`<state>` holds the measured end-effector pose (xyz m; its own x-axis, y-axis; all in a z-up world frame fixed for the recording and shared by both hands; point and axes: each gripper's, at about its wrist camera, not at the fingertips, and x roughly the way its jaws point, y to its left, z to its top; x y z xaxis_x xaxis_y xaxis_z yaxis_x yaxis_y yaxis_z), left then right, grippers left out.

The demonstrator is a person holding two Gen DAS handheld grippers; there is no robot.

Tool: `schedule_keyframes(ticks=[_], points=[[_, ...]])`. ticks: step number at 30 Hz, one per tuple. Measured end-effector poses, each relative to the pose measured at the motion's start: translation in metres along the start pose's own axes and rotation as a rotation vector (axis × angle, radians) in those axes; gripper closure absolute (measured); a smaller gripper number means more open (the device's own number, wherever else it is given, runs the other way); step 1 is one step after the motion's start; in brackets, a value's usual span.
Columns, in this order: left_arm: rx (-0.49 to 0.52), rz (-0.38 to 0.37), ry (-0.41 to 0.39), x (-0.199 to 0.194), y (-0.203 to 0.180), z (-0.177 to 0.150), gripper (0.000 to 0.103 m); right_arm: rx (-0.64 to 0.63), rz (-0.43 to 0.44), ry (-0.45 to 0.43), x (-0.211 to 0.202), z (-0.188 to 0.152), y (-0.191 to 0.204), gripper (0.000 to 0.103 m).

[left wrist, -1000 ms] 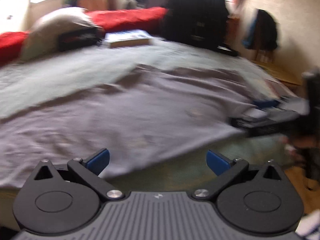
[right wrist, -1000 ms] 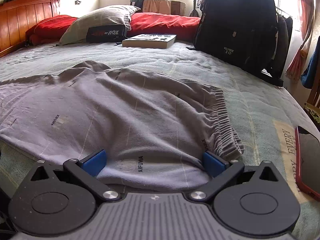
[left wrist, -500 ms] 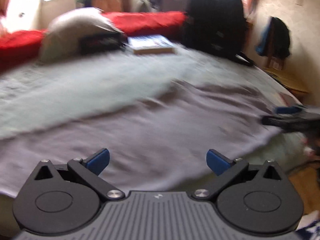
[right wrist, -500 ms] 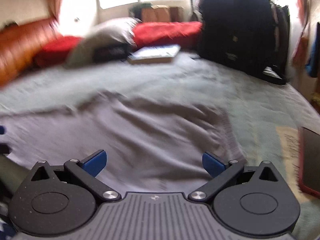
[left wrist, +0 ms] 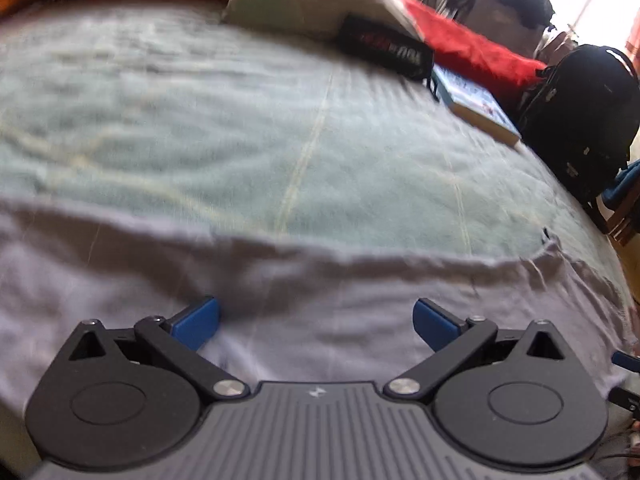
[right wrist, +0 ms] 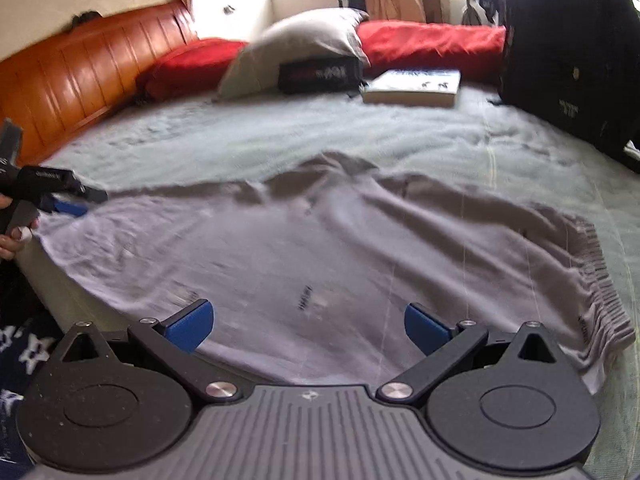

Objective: Fold clothes

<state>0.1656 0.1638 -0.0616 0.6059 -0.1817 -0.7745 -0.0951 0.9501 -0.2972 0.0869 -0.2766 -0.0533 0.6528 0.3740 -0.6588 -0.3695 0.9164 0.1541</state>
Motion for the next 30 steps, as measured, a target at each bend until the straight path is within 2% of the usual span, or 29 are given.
schedule_keyframes(ticks=[3, 6, 8, 11, 16, 20, 23, 26, 28, 30], points=[[0.018, 0.03, -0.013, 0.007, -0.003, 0.009, 0.001, 0.016, -0.01, 0.017, 0.004, -0.002, -0.004, 0.0], [0.073, 0.067, -0.031, -0.005, -0.013, 0.013, 0.001, 0.02, -0.016, 0.014, 0.003, -0.004, -0.006, 0.0], [0.081, 0.042, -0.054, -0.019, -0.018, 0.007, 0.001, 0.023, -0.02, 0.009, 0.002, -0.004, -0.008, 0.0], [0.091, -0.018, -0.049, -0.03, -0.028, -0.011, 0.001, 0.028, -0.024, 0.005, 0.002, -0.005, -0.009, 0.0], [0.198, 0.06, -0.041, -0.012, -0.061, -0.038, 0.001, 0.029, -0.037, 0.016, 0.008, -0.009, -0.01, 0.0], [0.257, 0.162, -0.059, 0.014, -0.083, -0.031, 0.001, 0.015, -0.036, 0.02, 0.009, -0.01, -0.01, 0.0], [0.249, 0.14, -0.055, 0.011, -0.092, -0.02, 0.001, 0.014, -0.03, 0.021, 0.009, -0.011, -0.012, 0.0], [0.255, 0.091, -0.068, -0.01, -0.086, -0.019, 0.001, 0.015, -0.032, 0.028, 0.009, -0.01, -0.012, 0.0], [0.234, 0.089, -0.07, -0.026, -0.068, -0.018, 0.001, 0.014, -0.041, 0.035, 0.01, -0.008, -0.01, 0.0], [0.208, 0.132, -0.081, -0.041, -0.042, -0.014, 0.001, 0.009, -0.047, 0.041, 0.011, -0.008, -0.008, 0.0]])
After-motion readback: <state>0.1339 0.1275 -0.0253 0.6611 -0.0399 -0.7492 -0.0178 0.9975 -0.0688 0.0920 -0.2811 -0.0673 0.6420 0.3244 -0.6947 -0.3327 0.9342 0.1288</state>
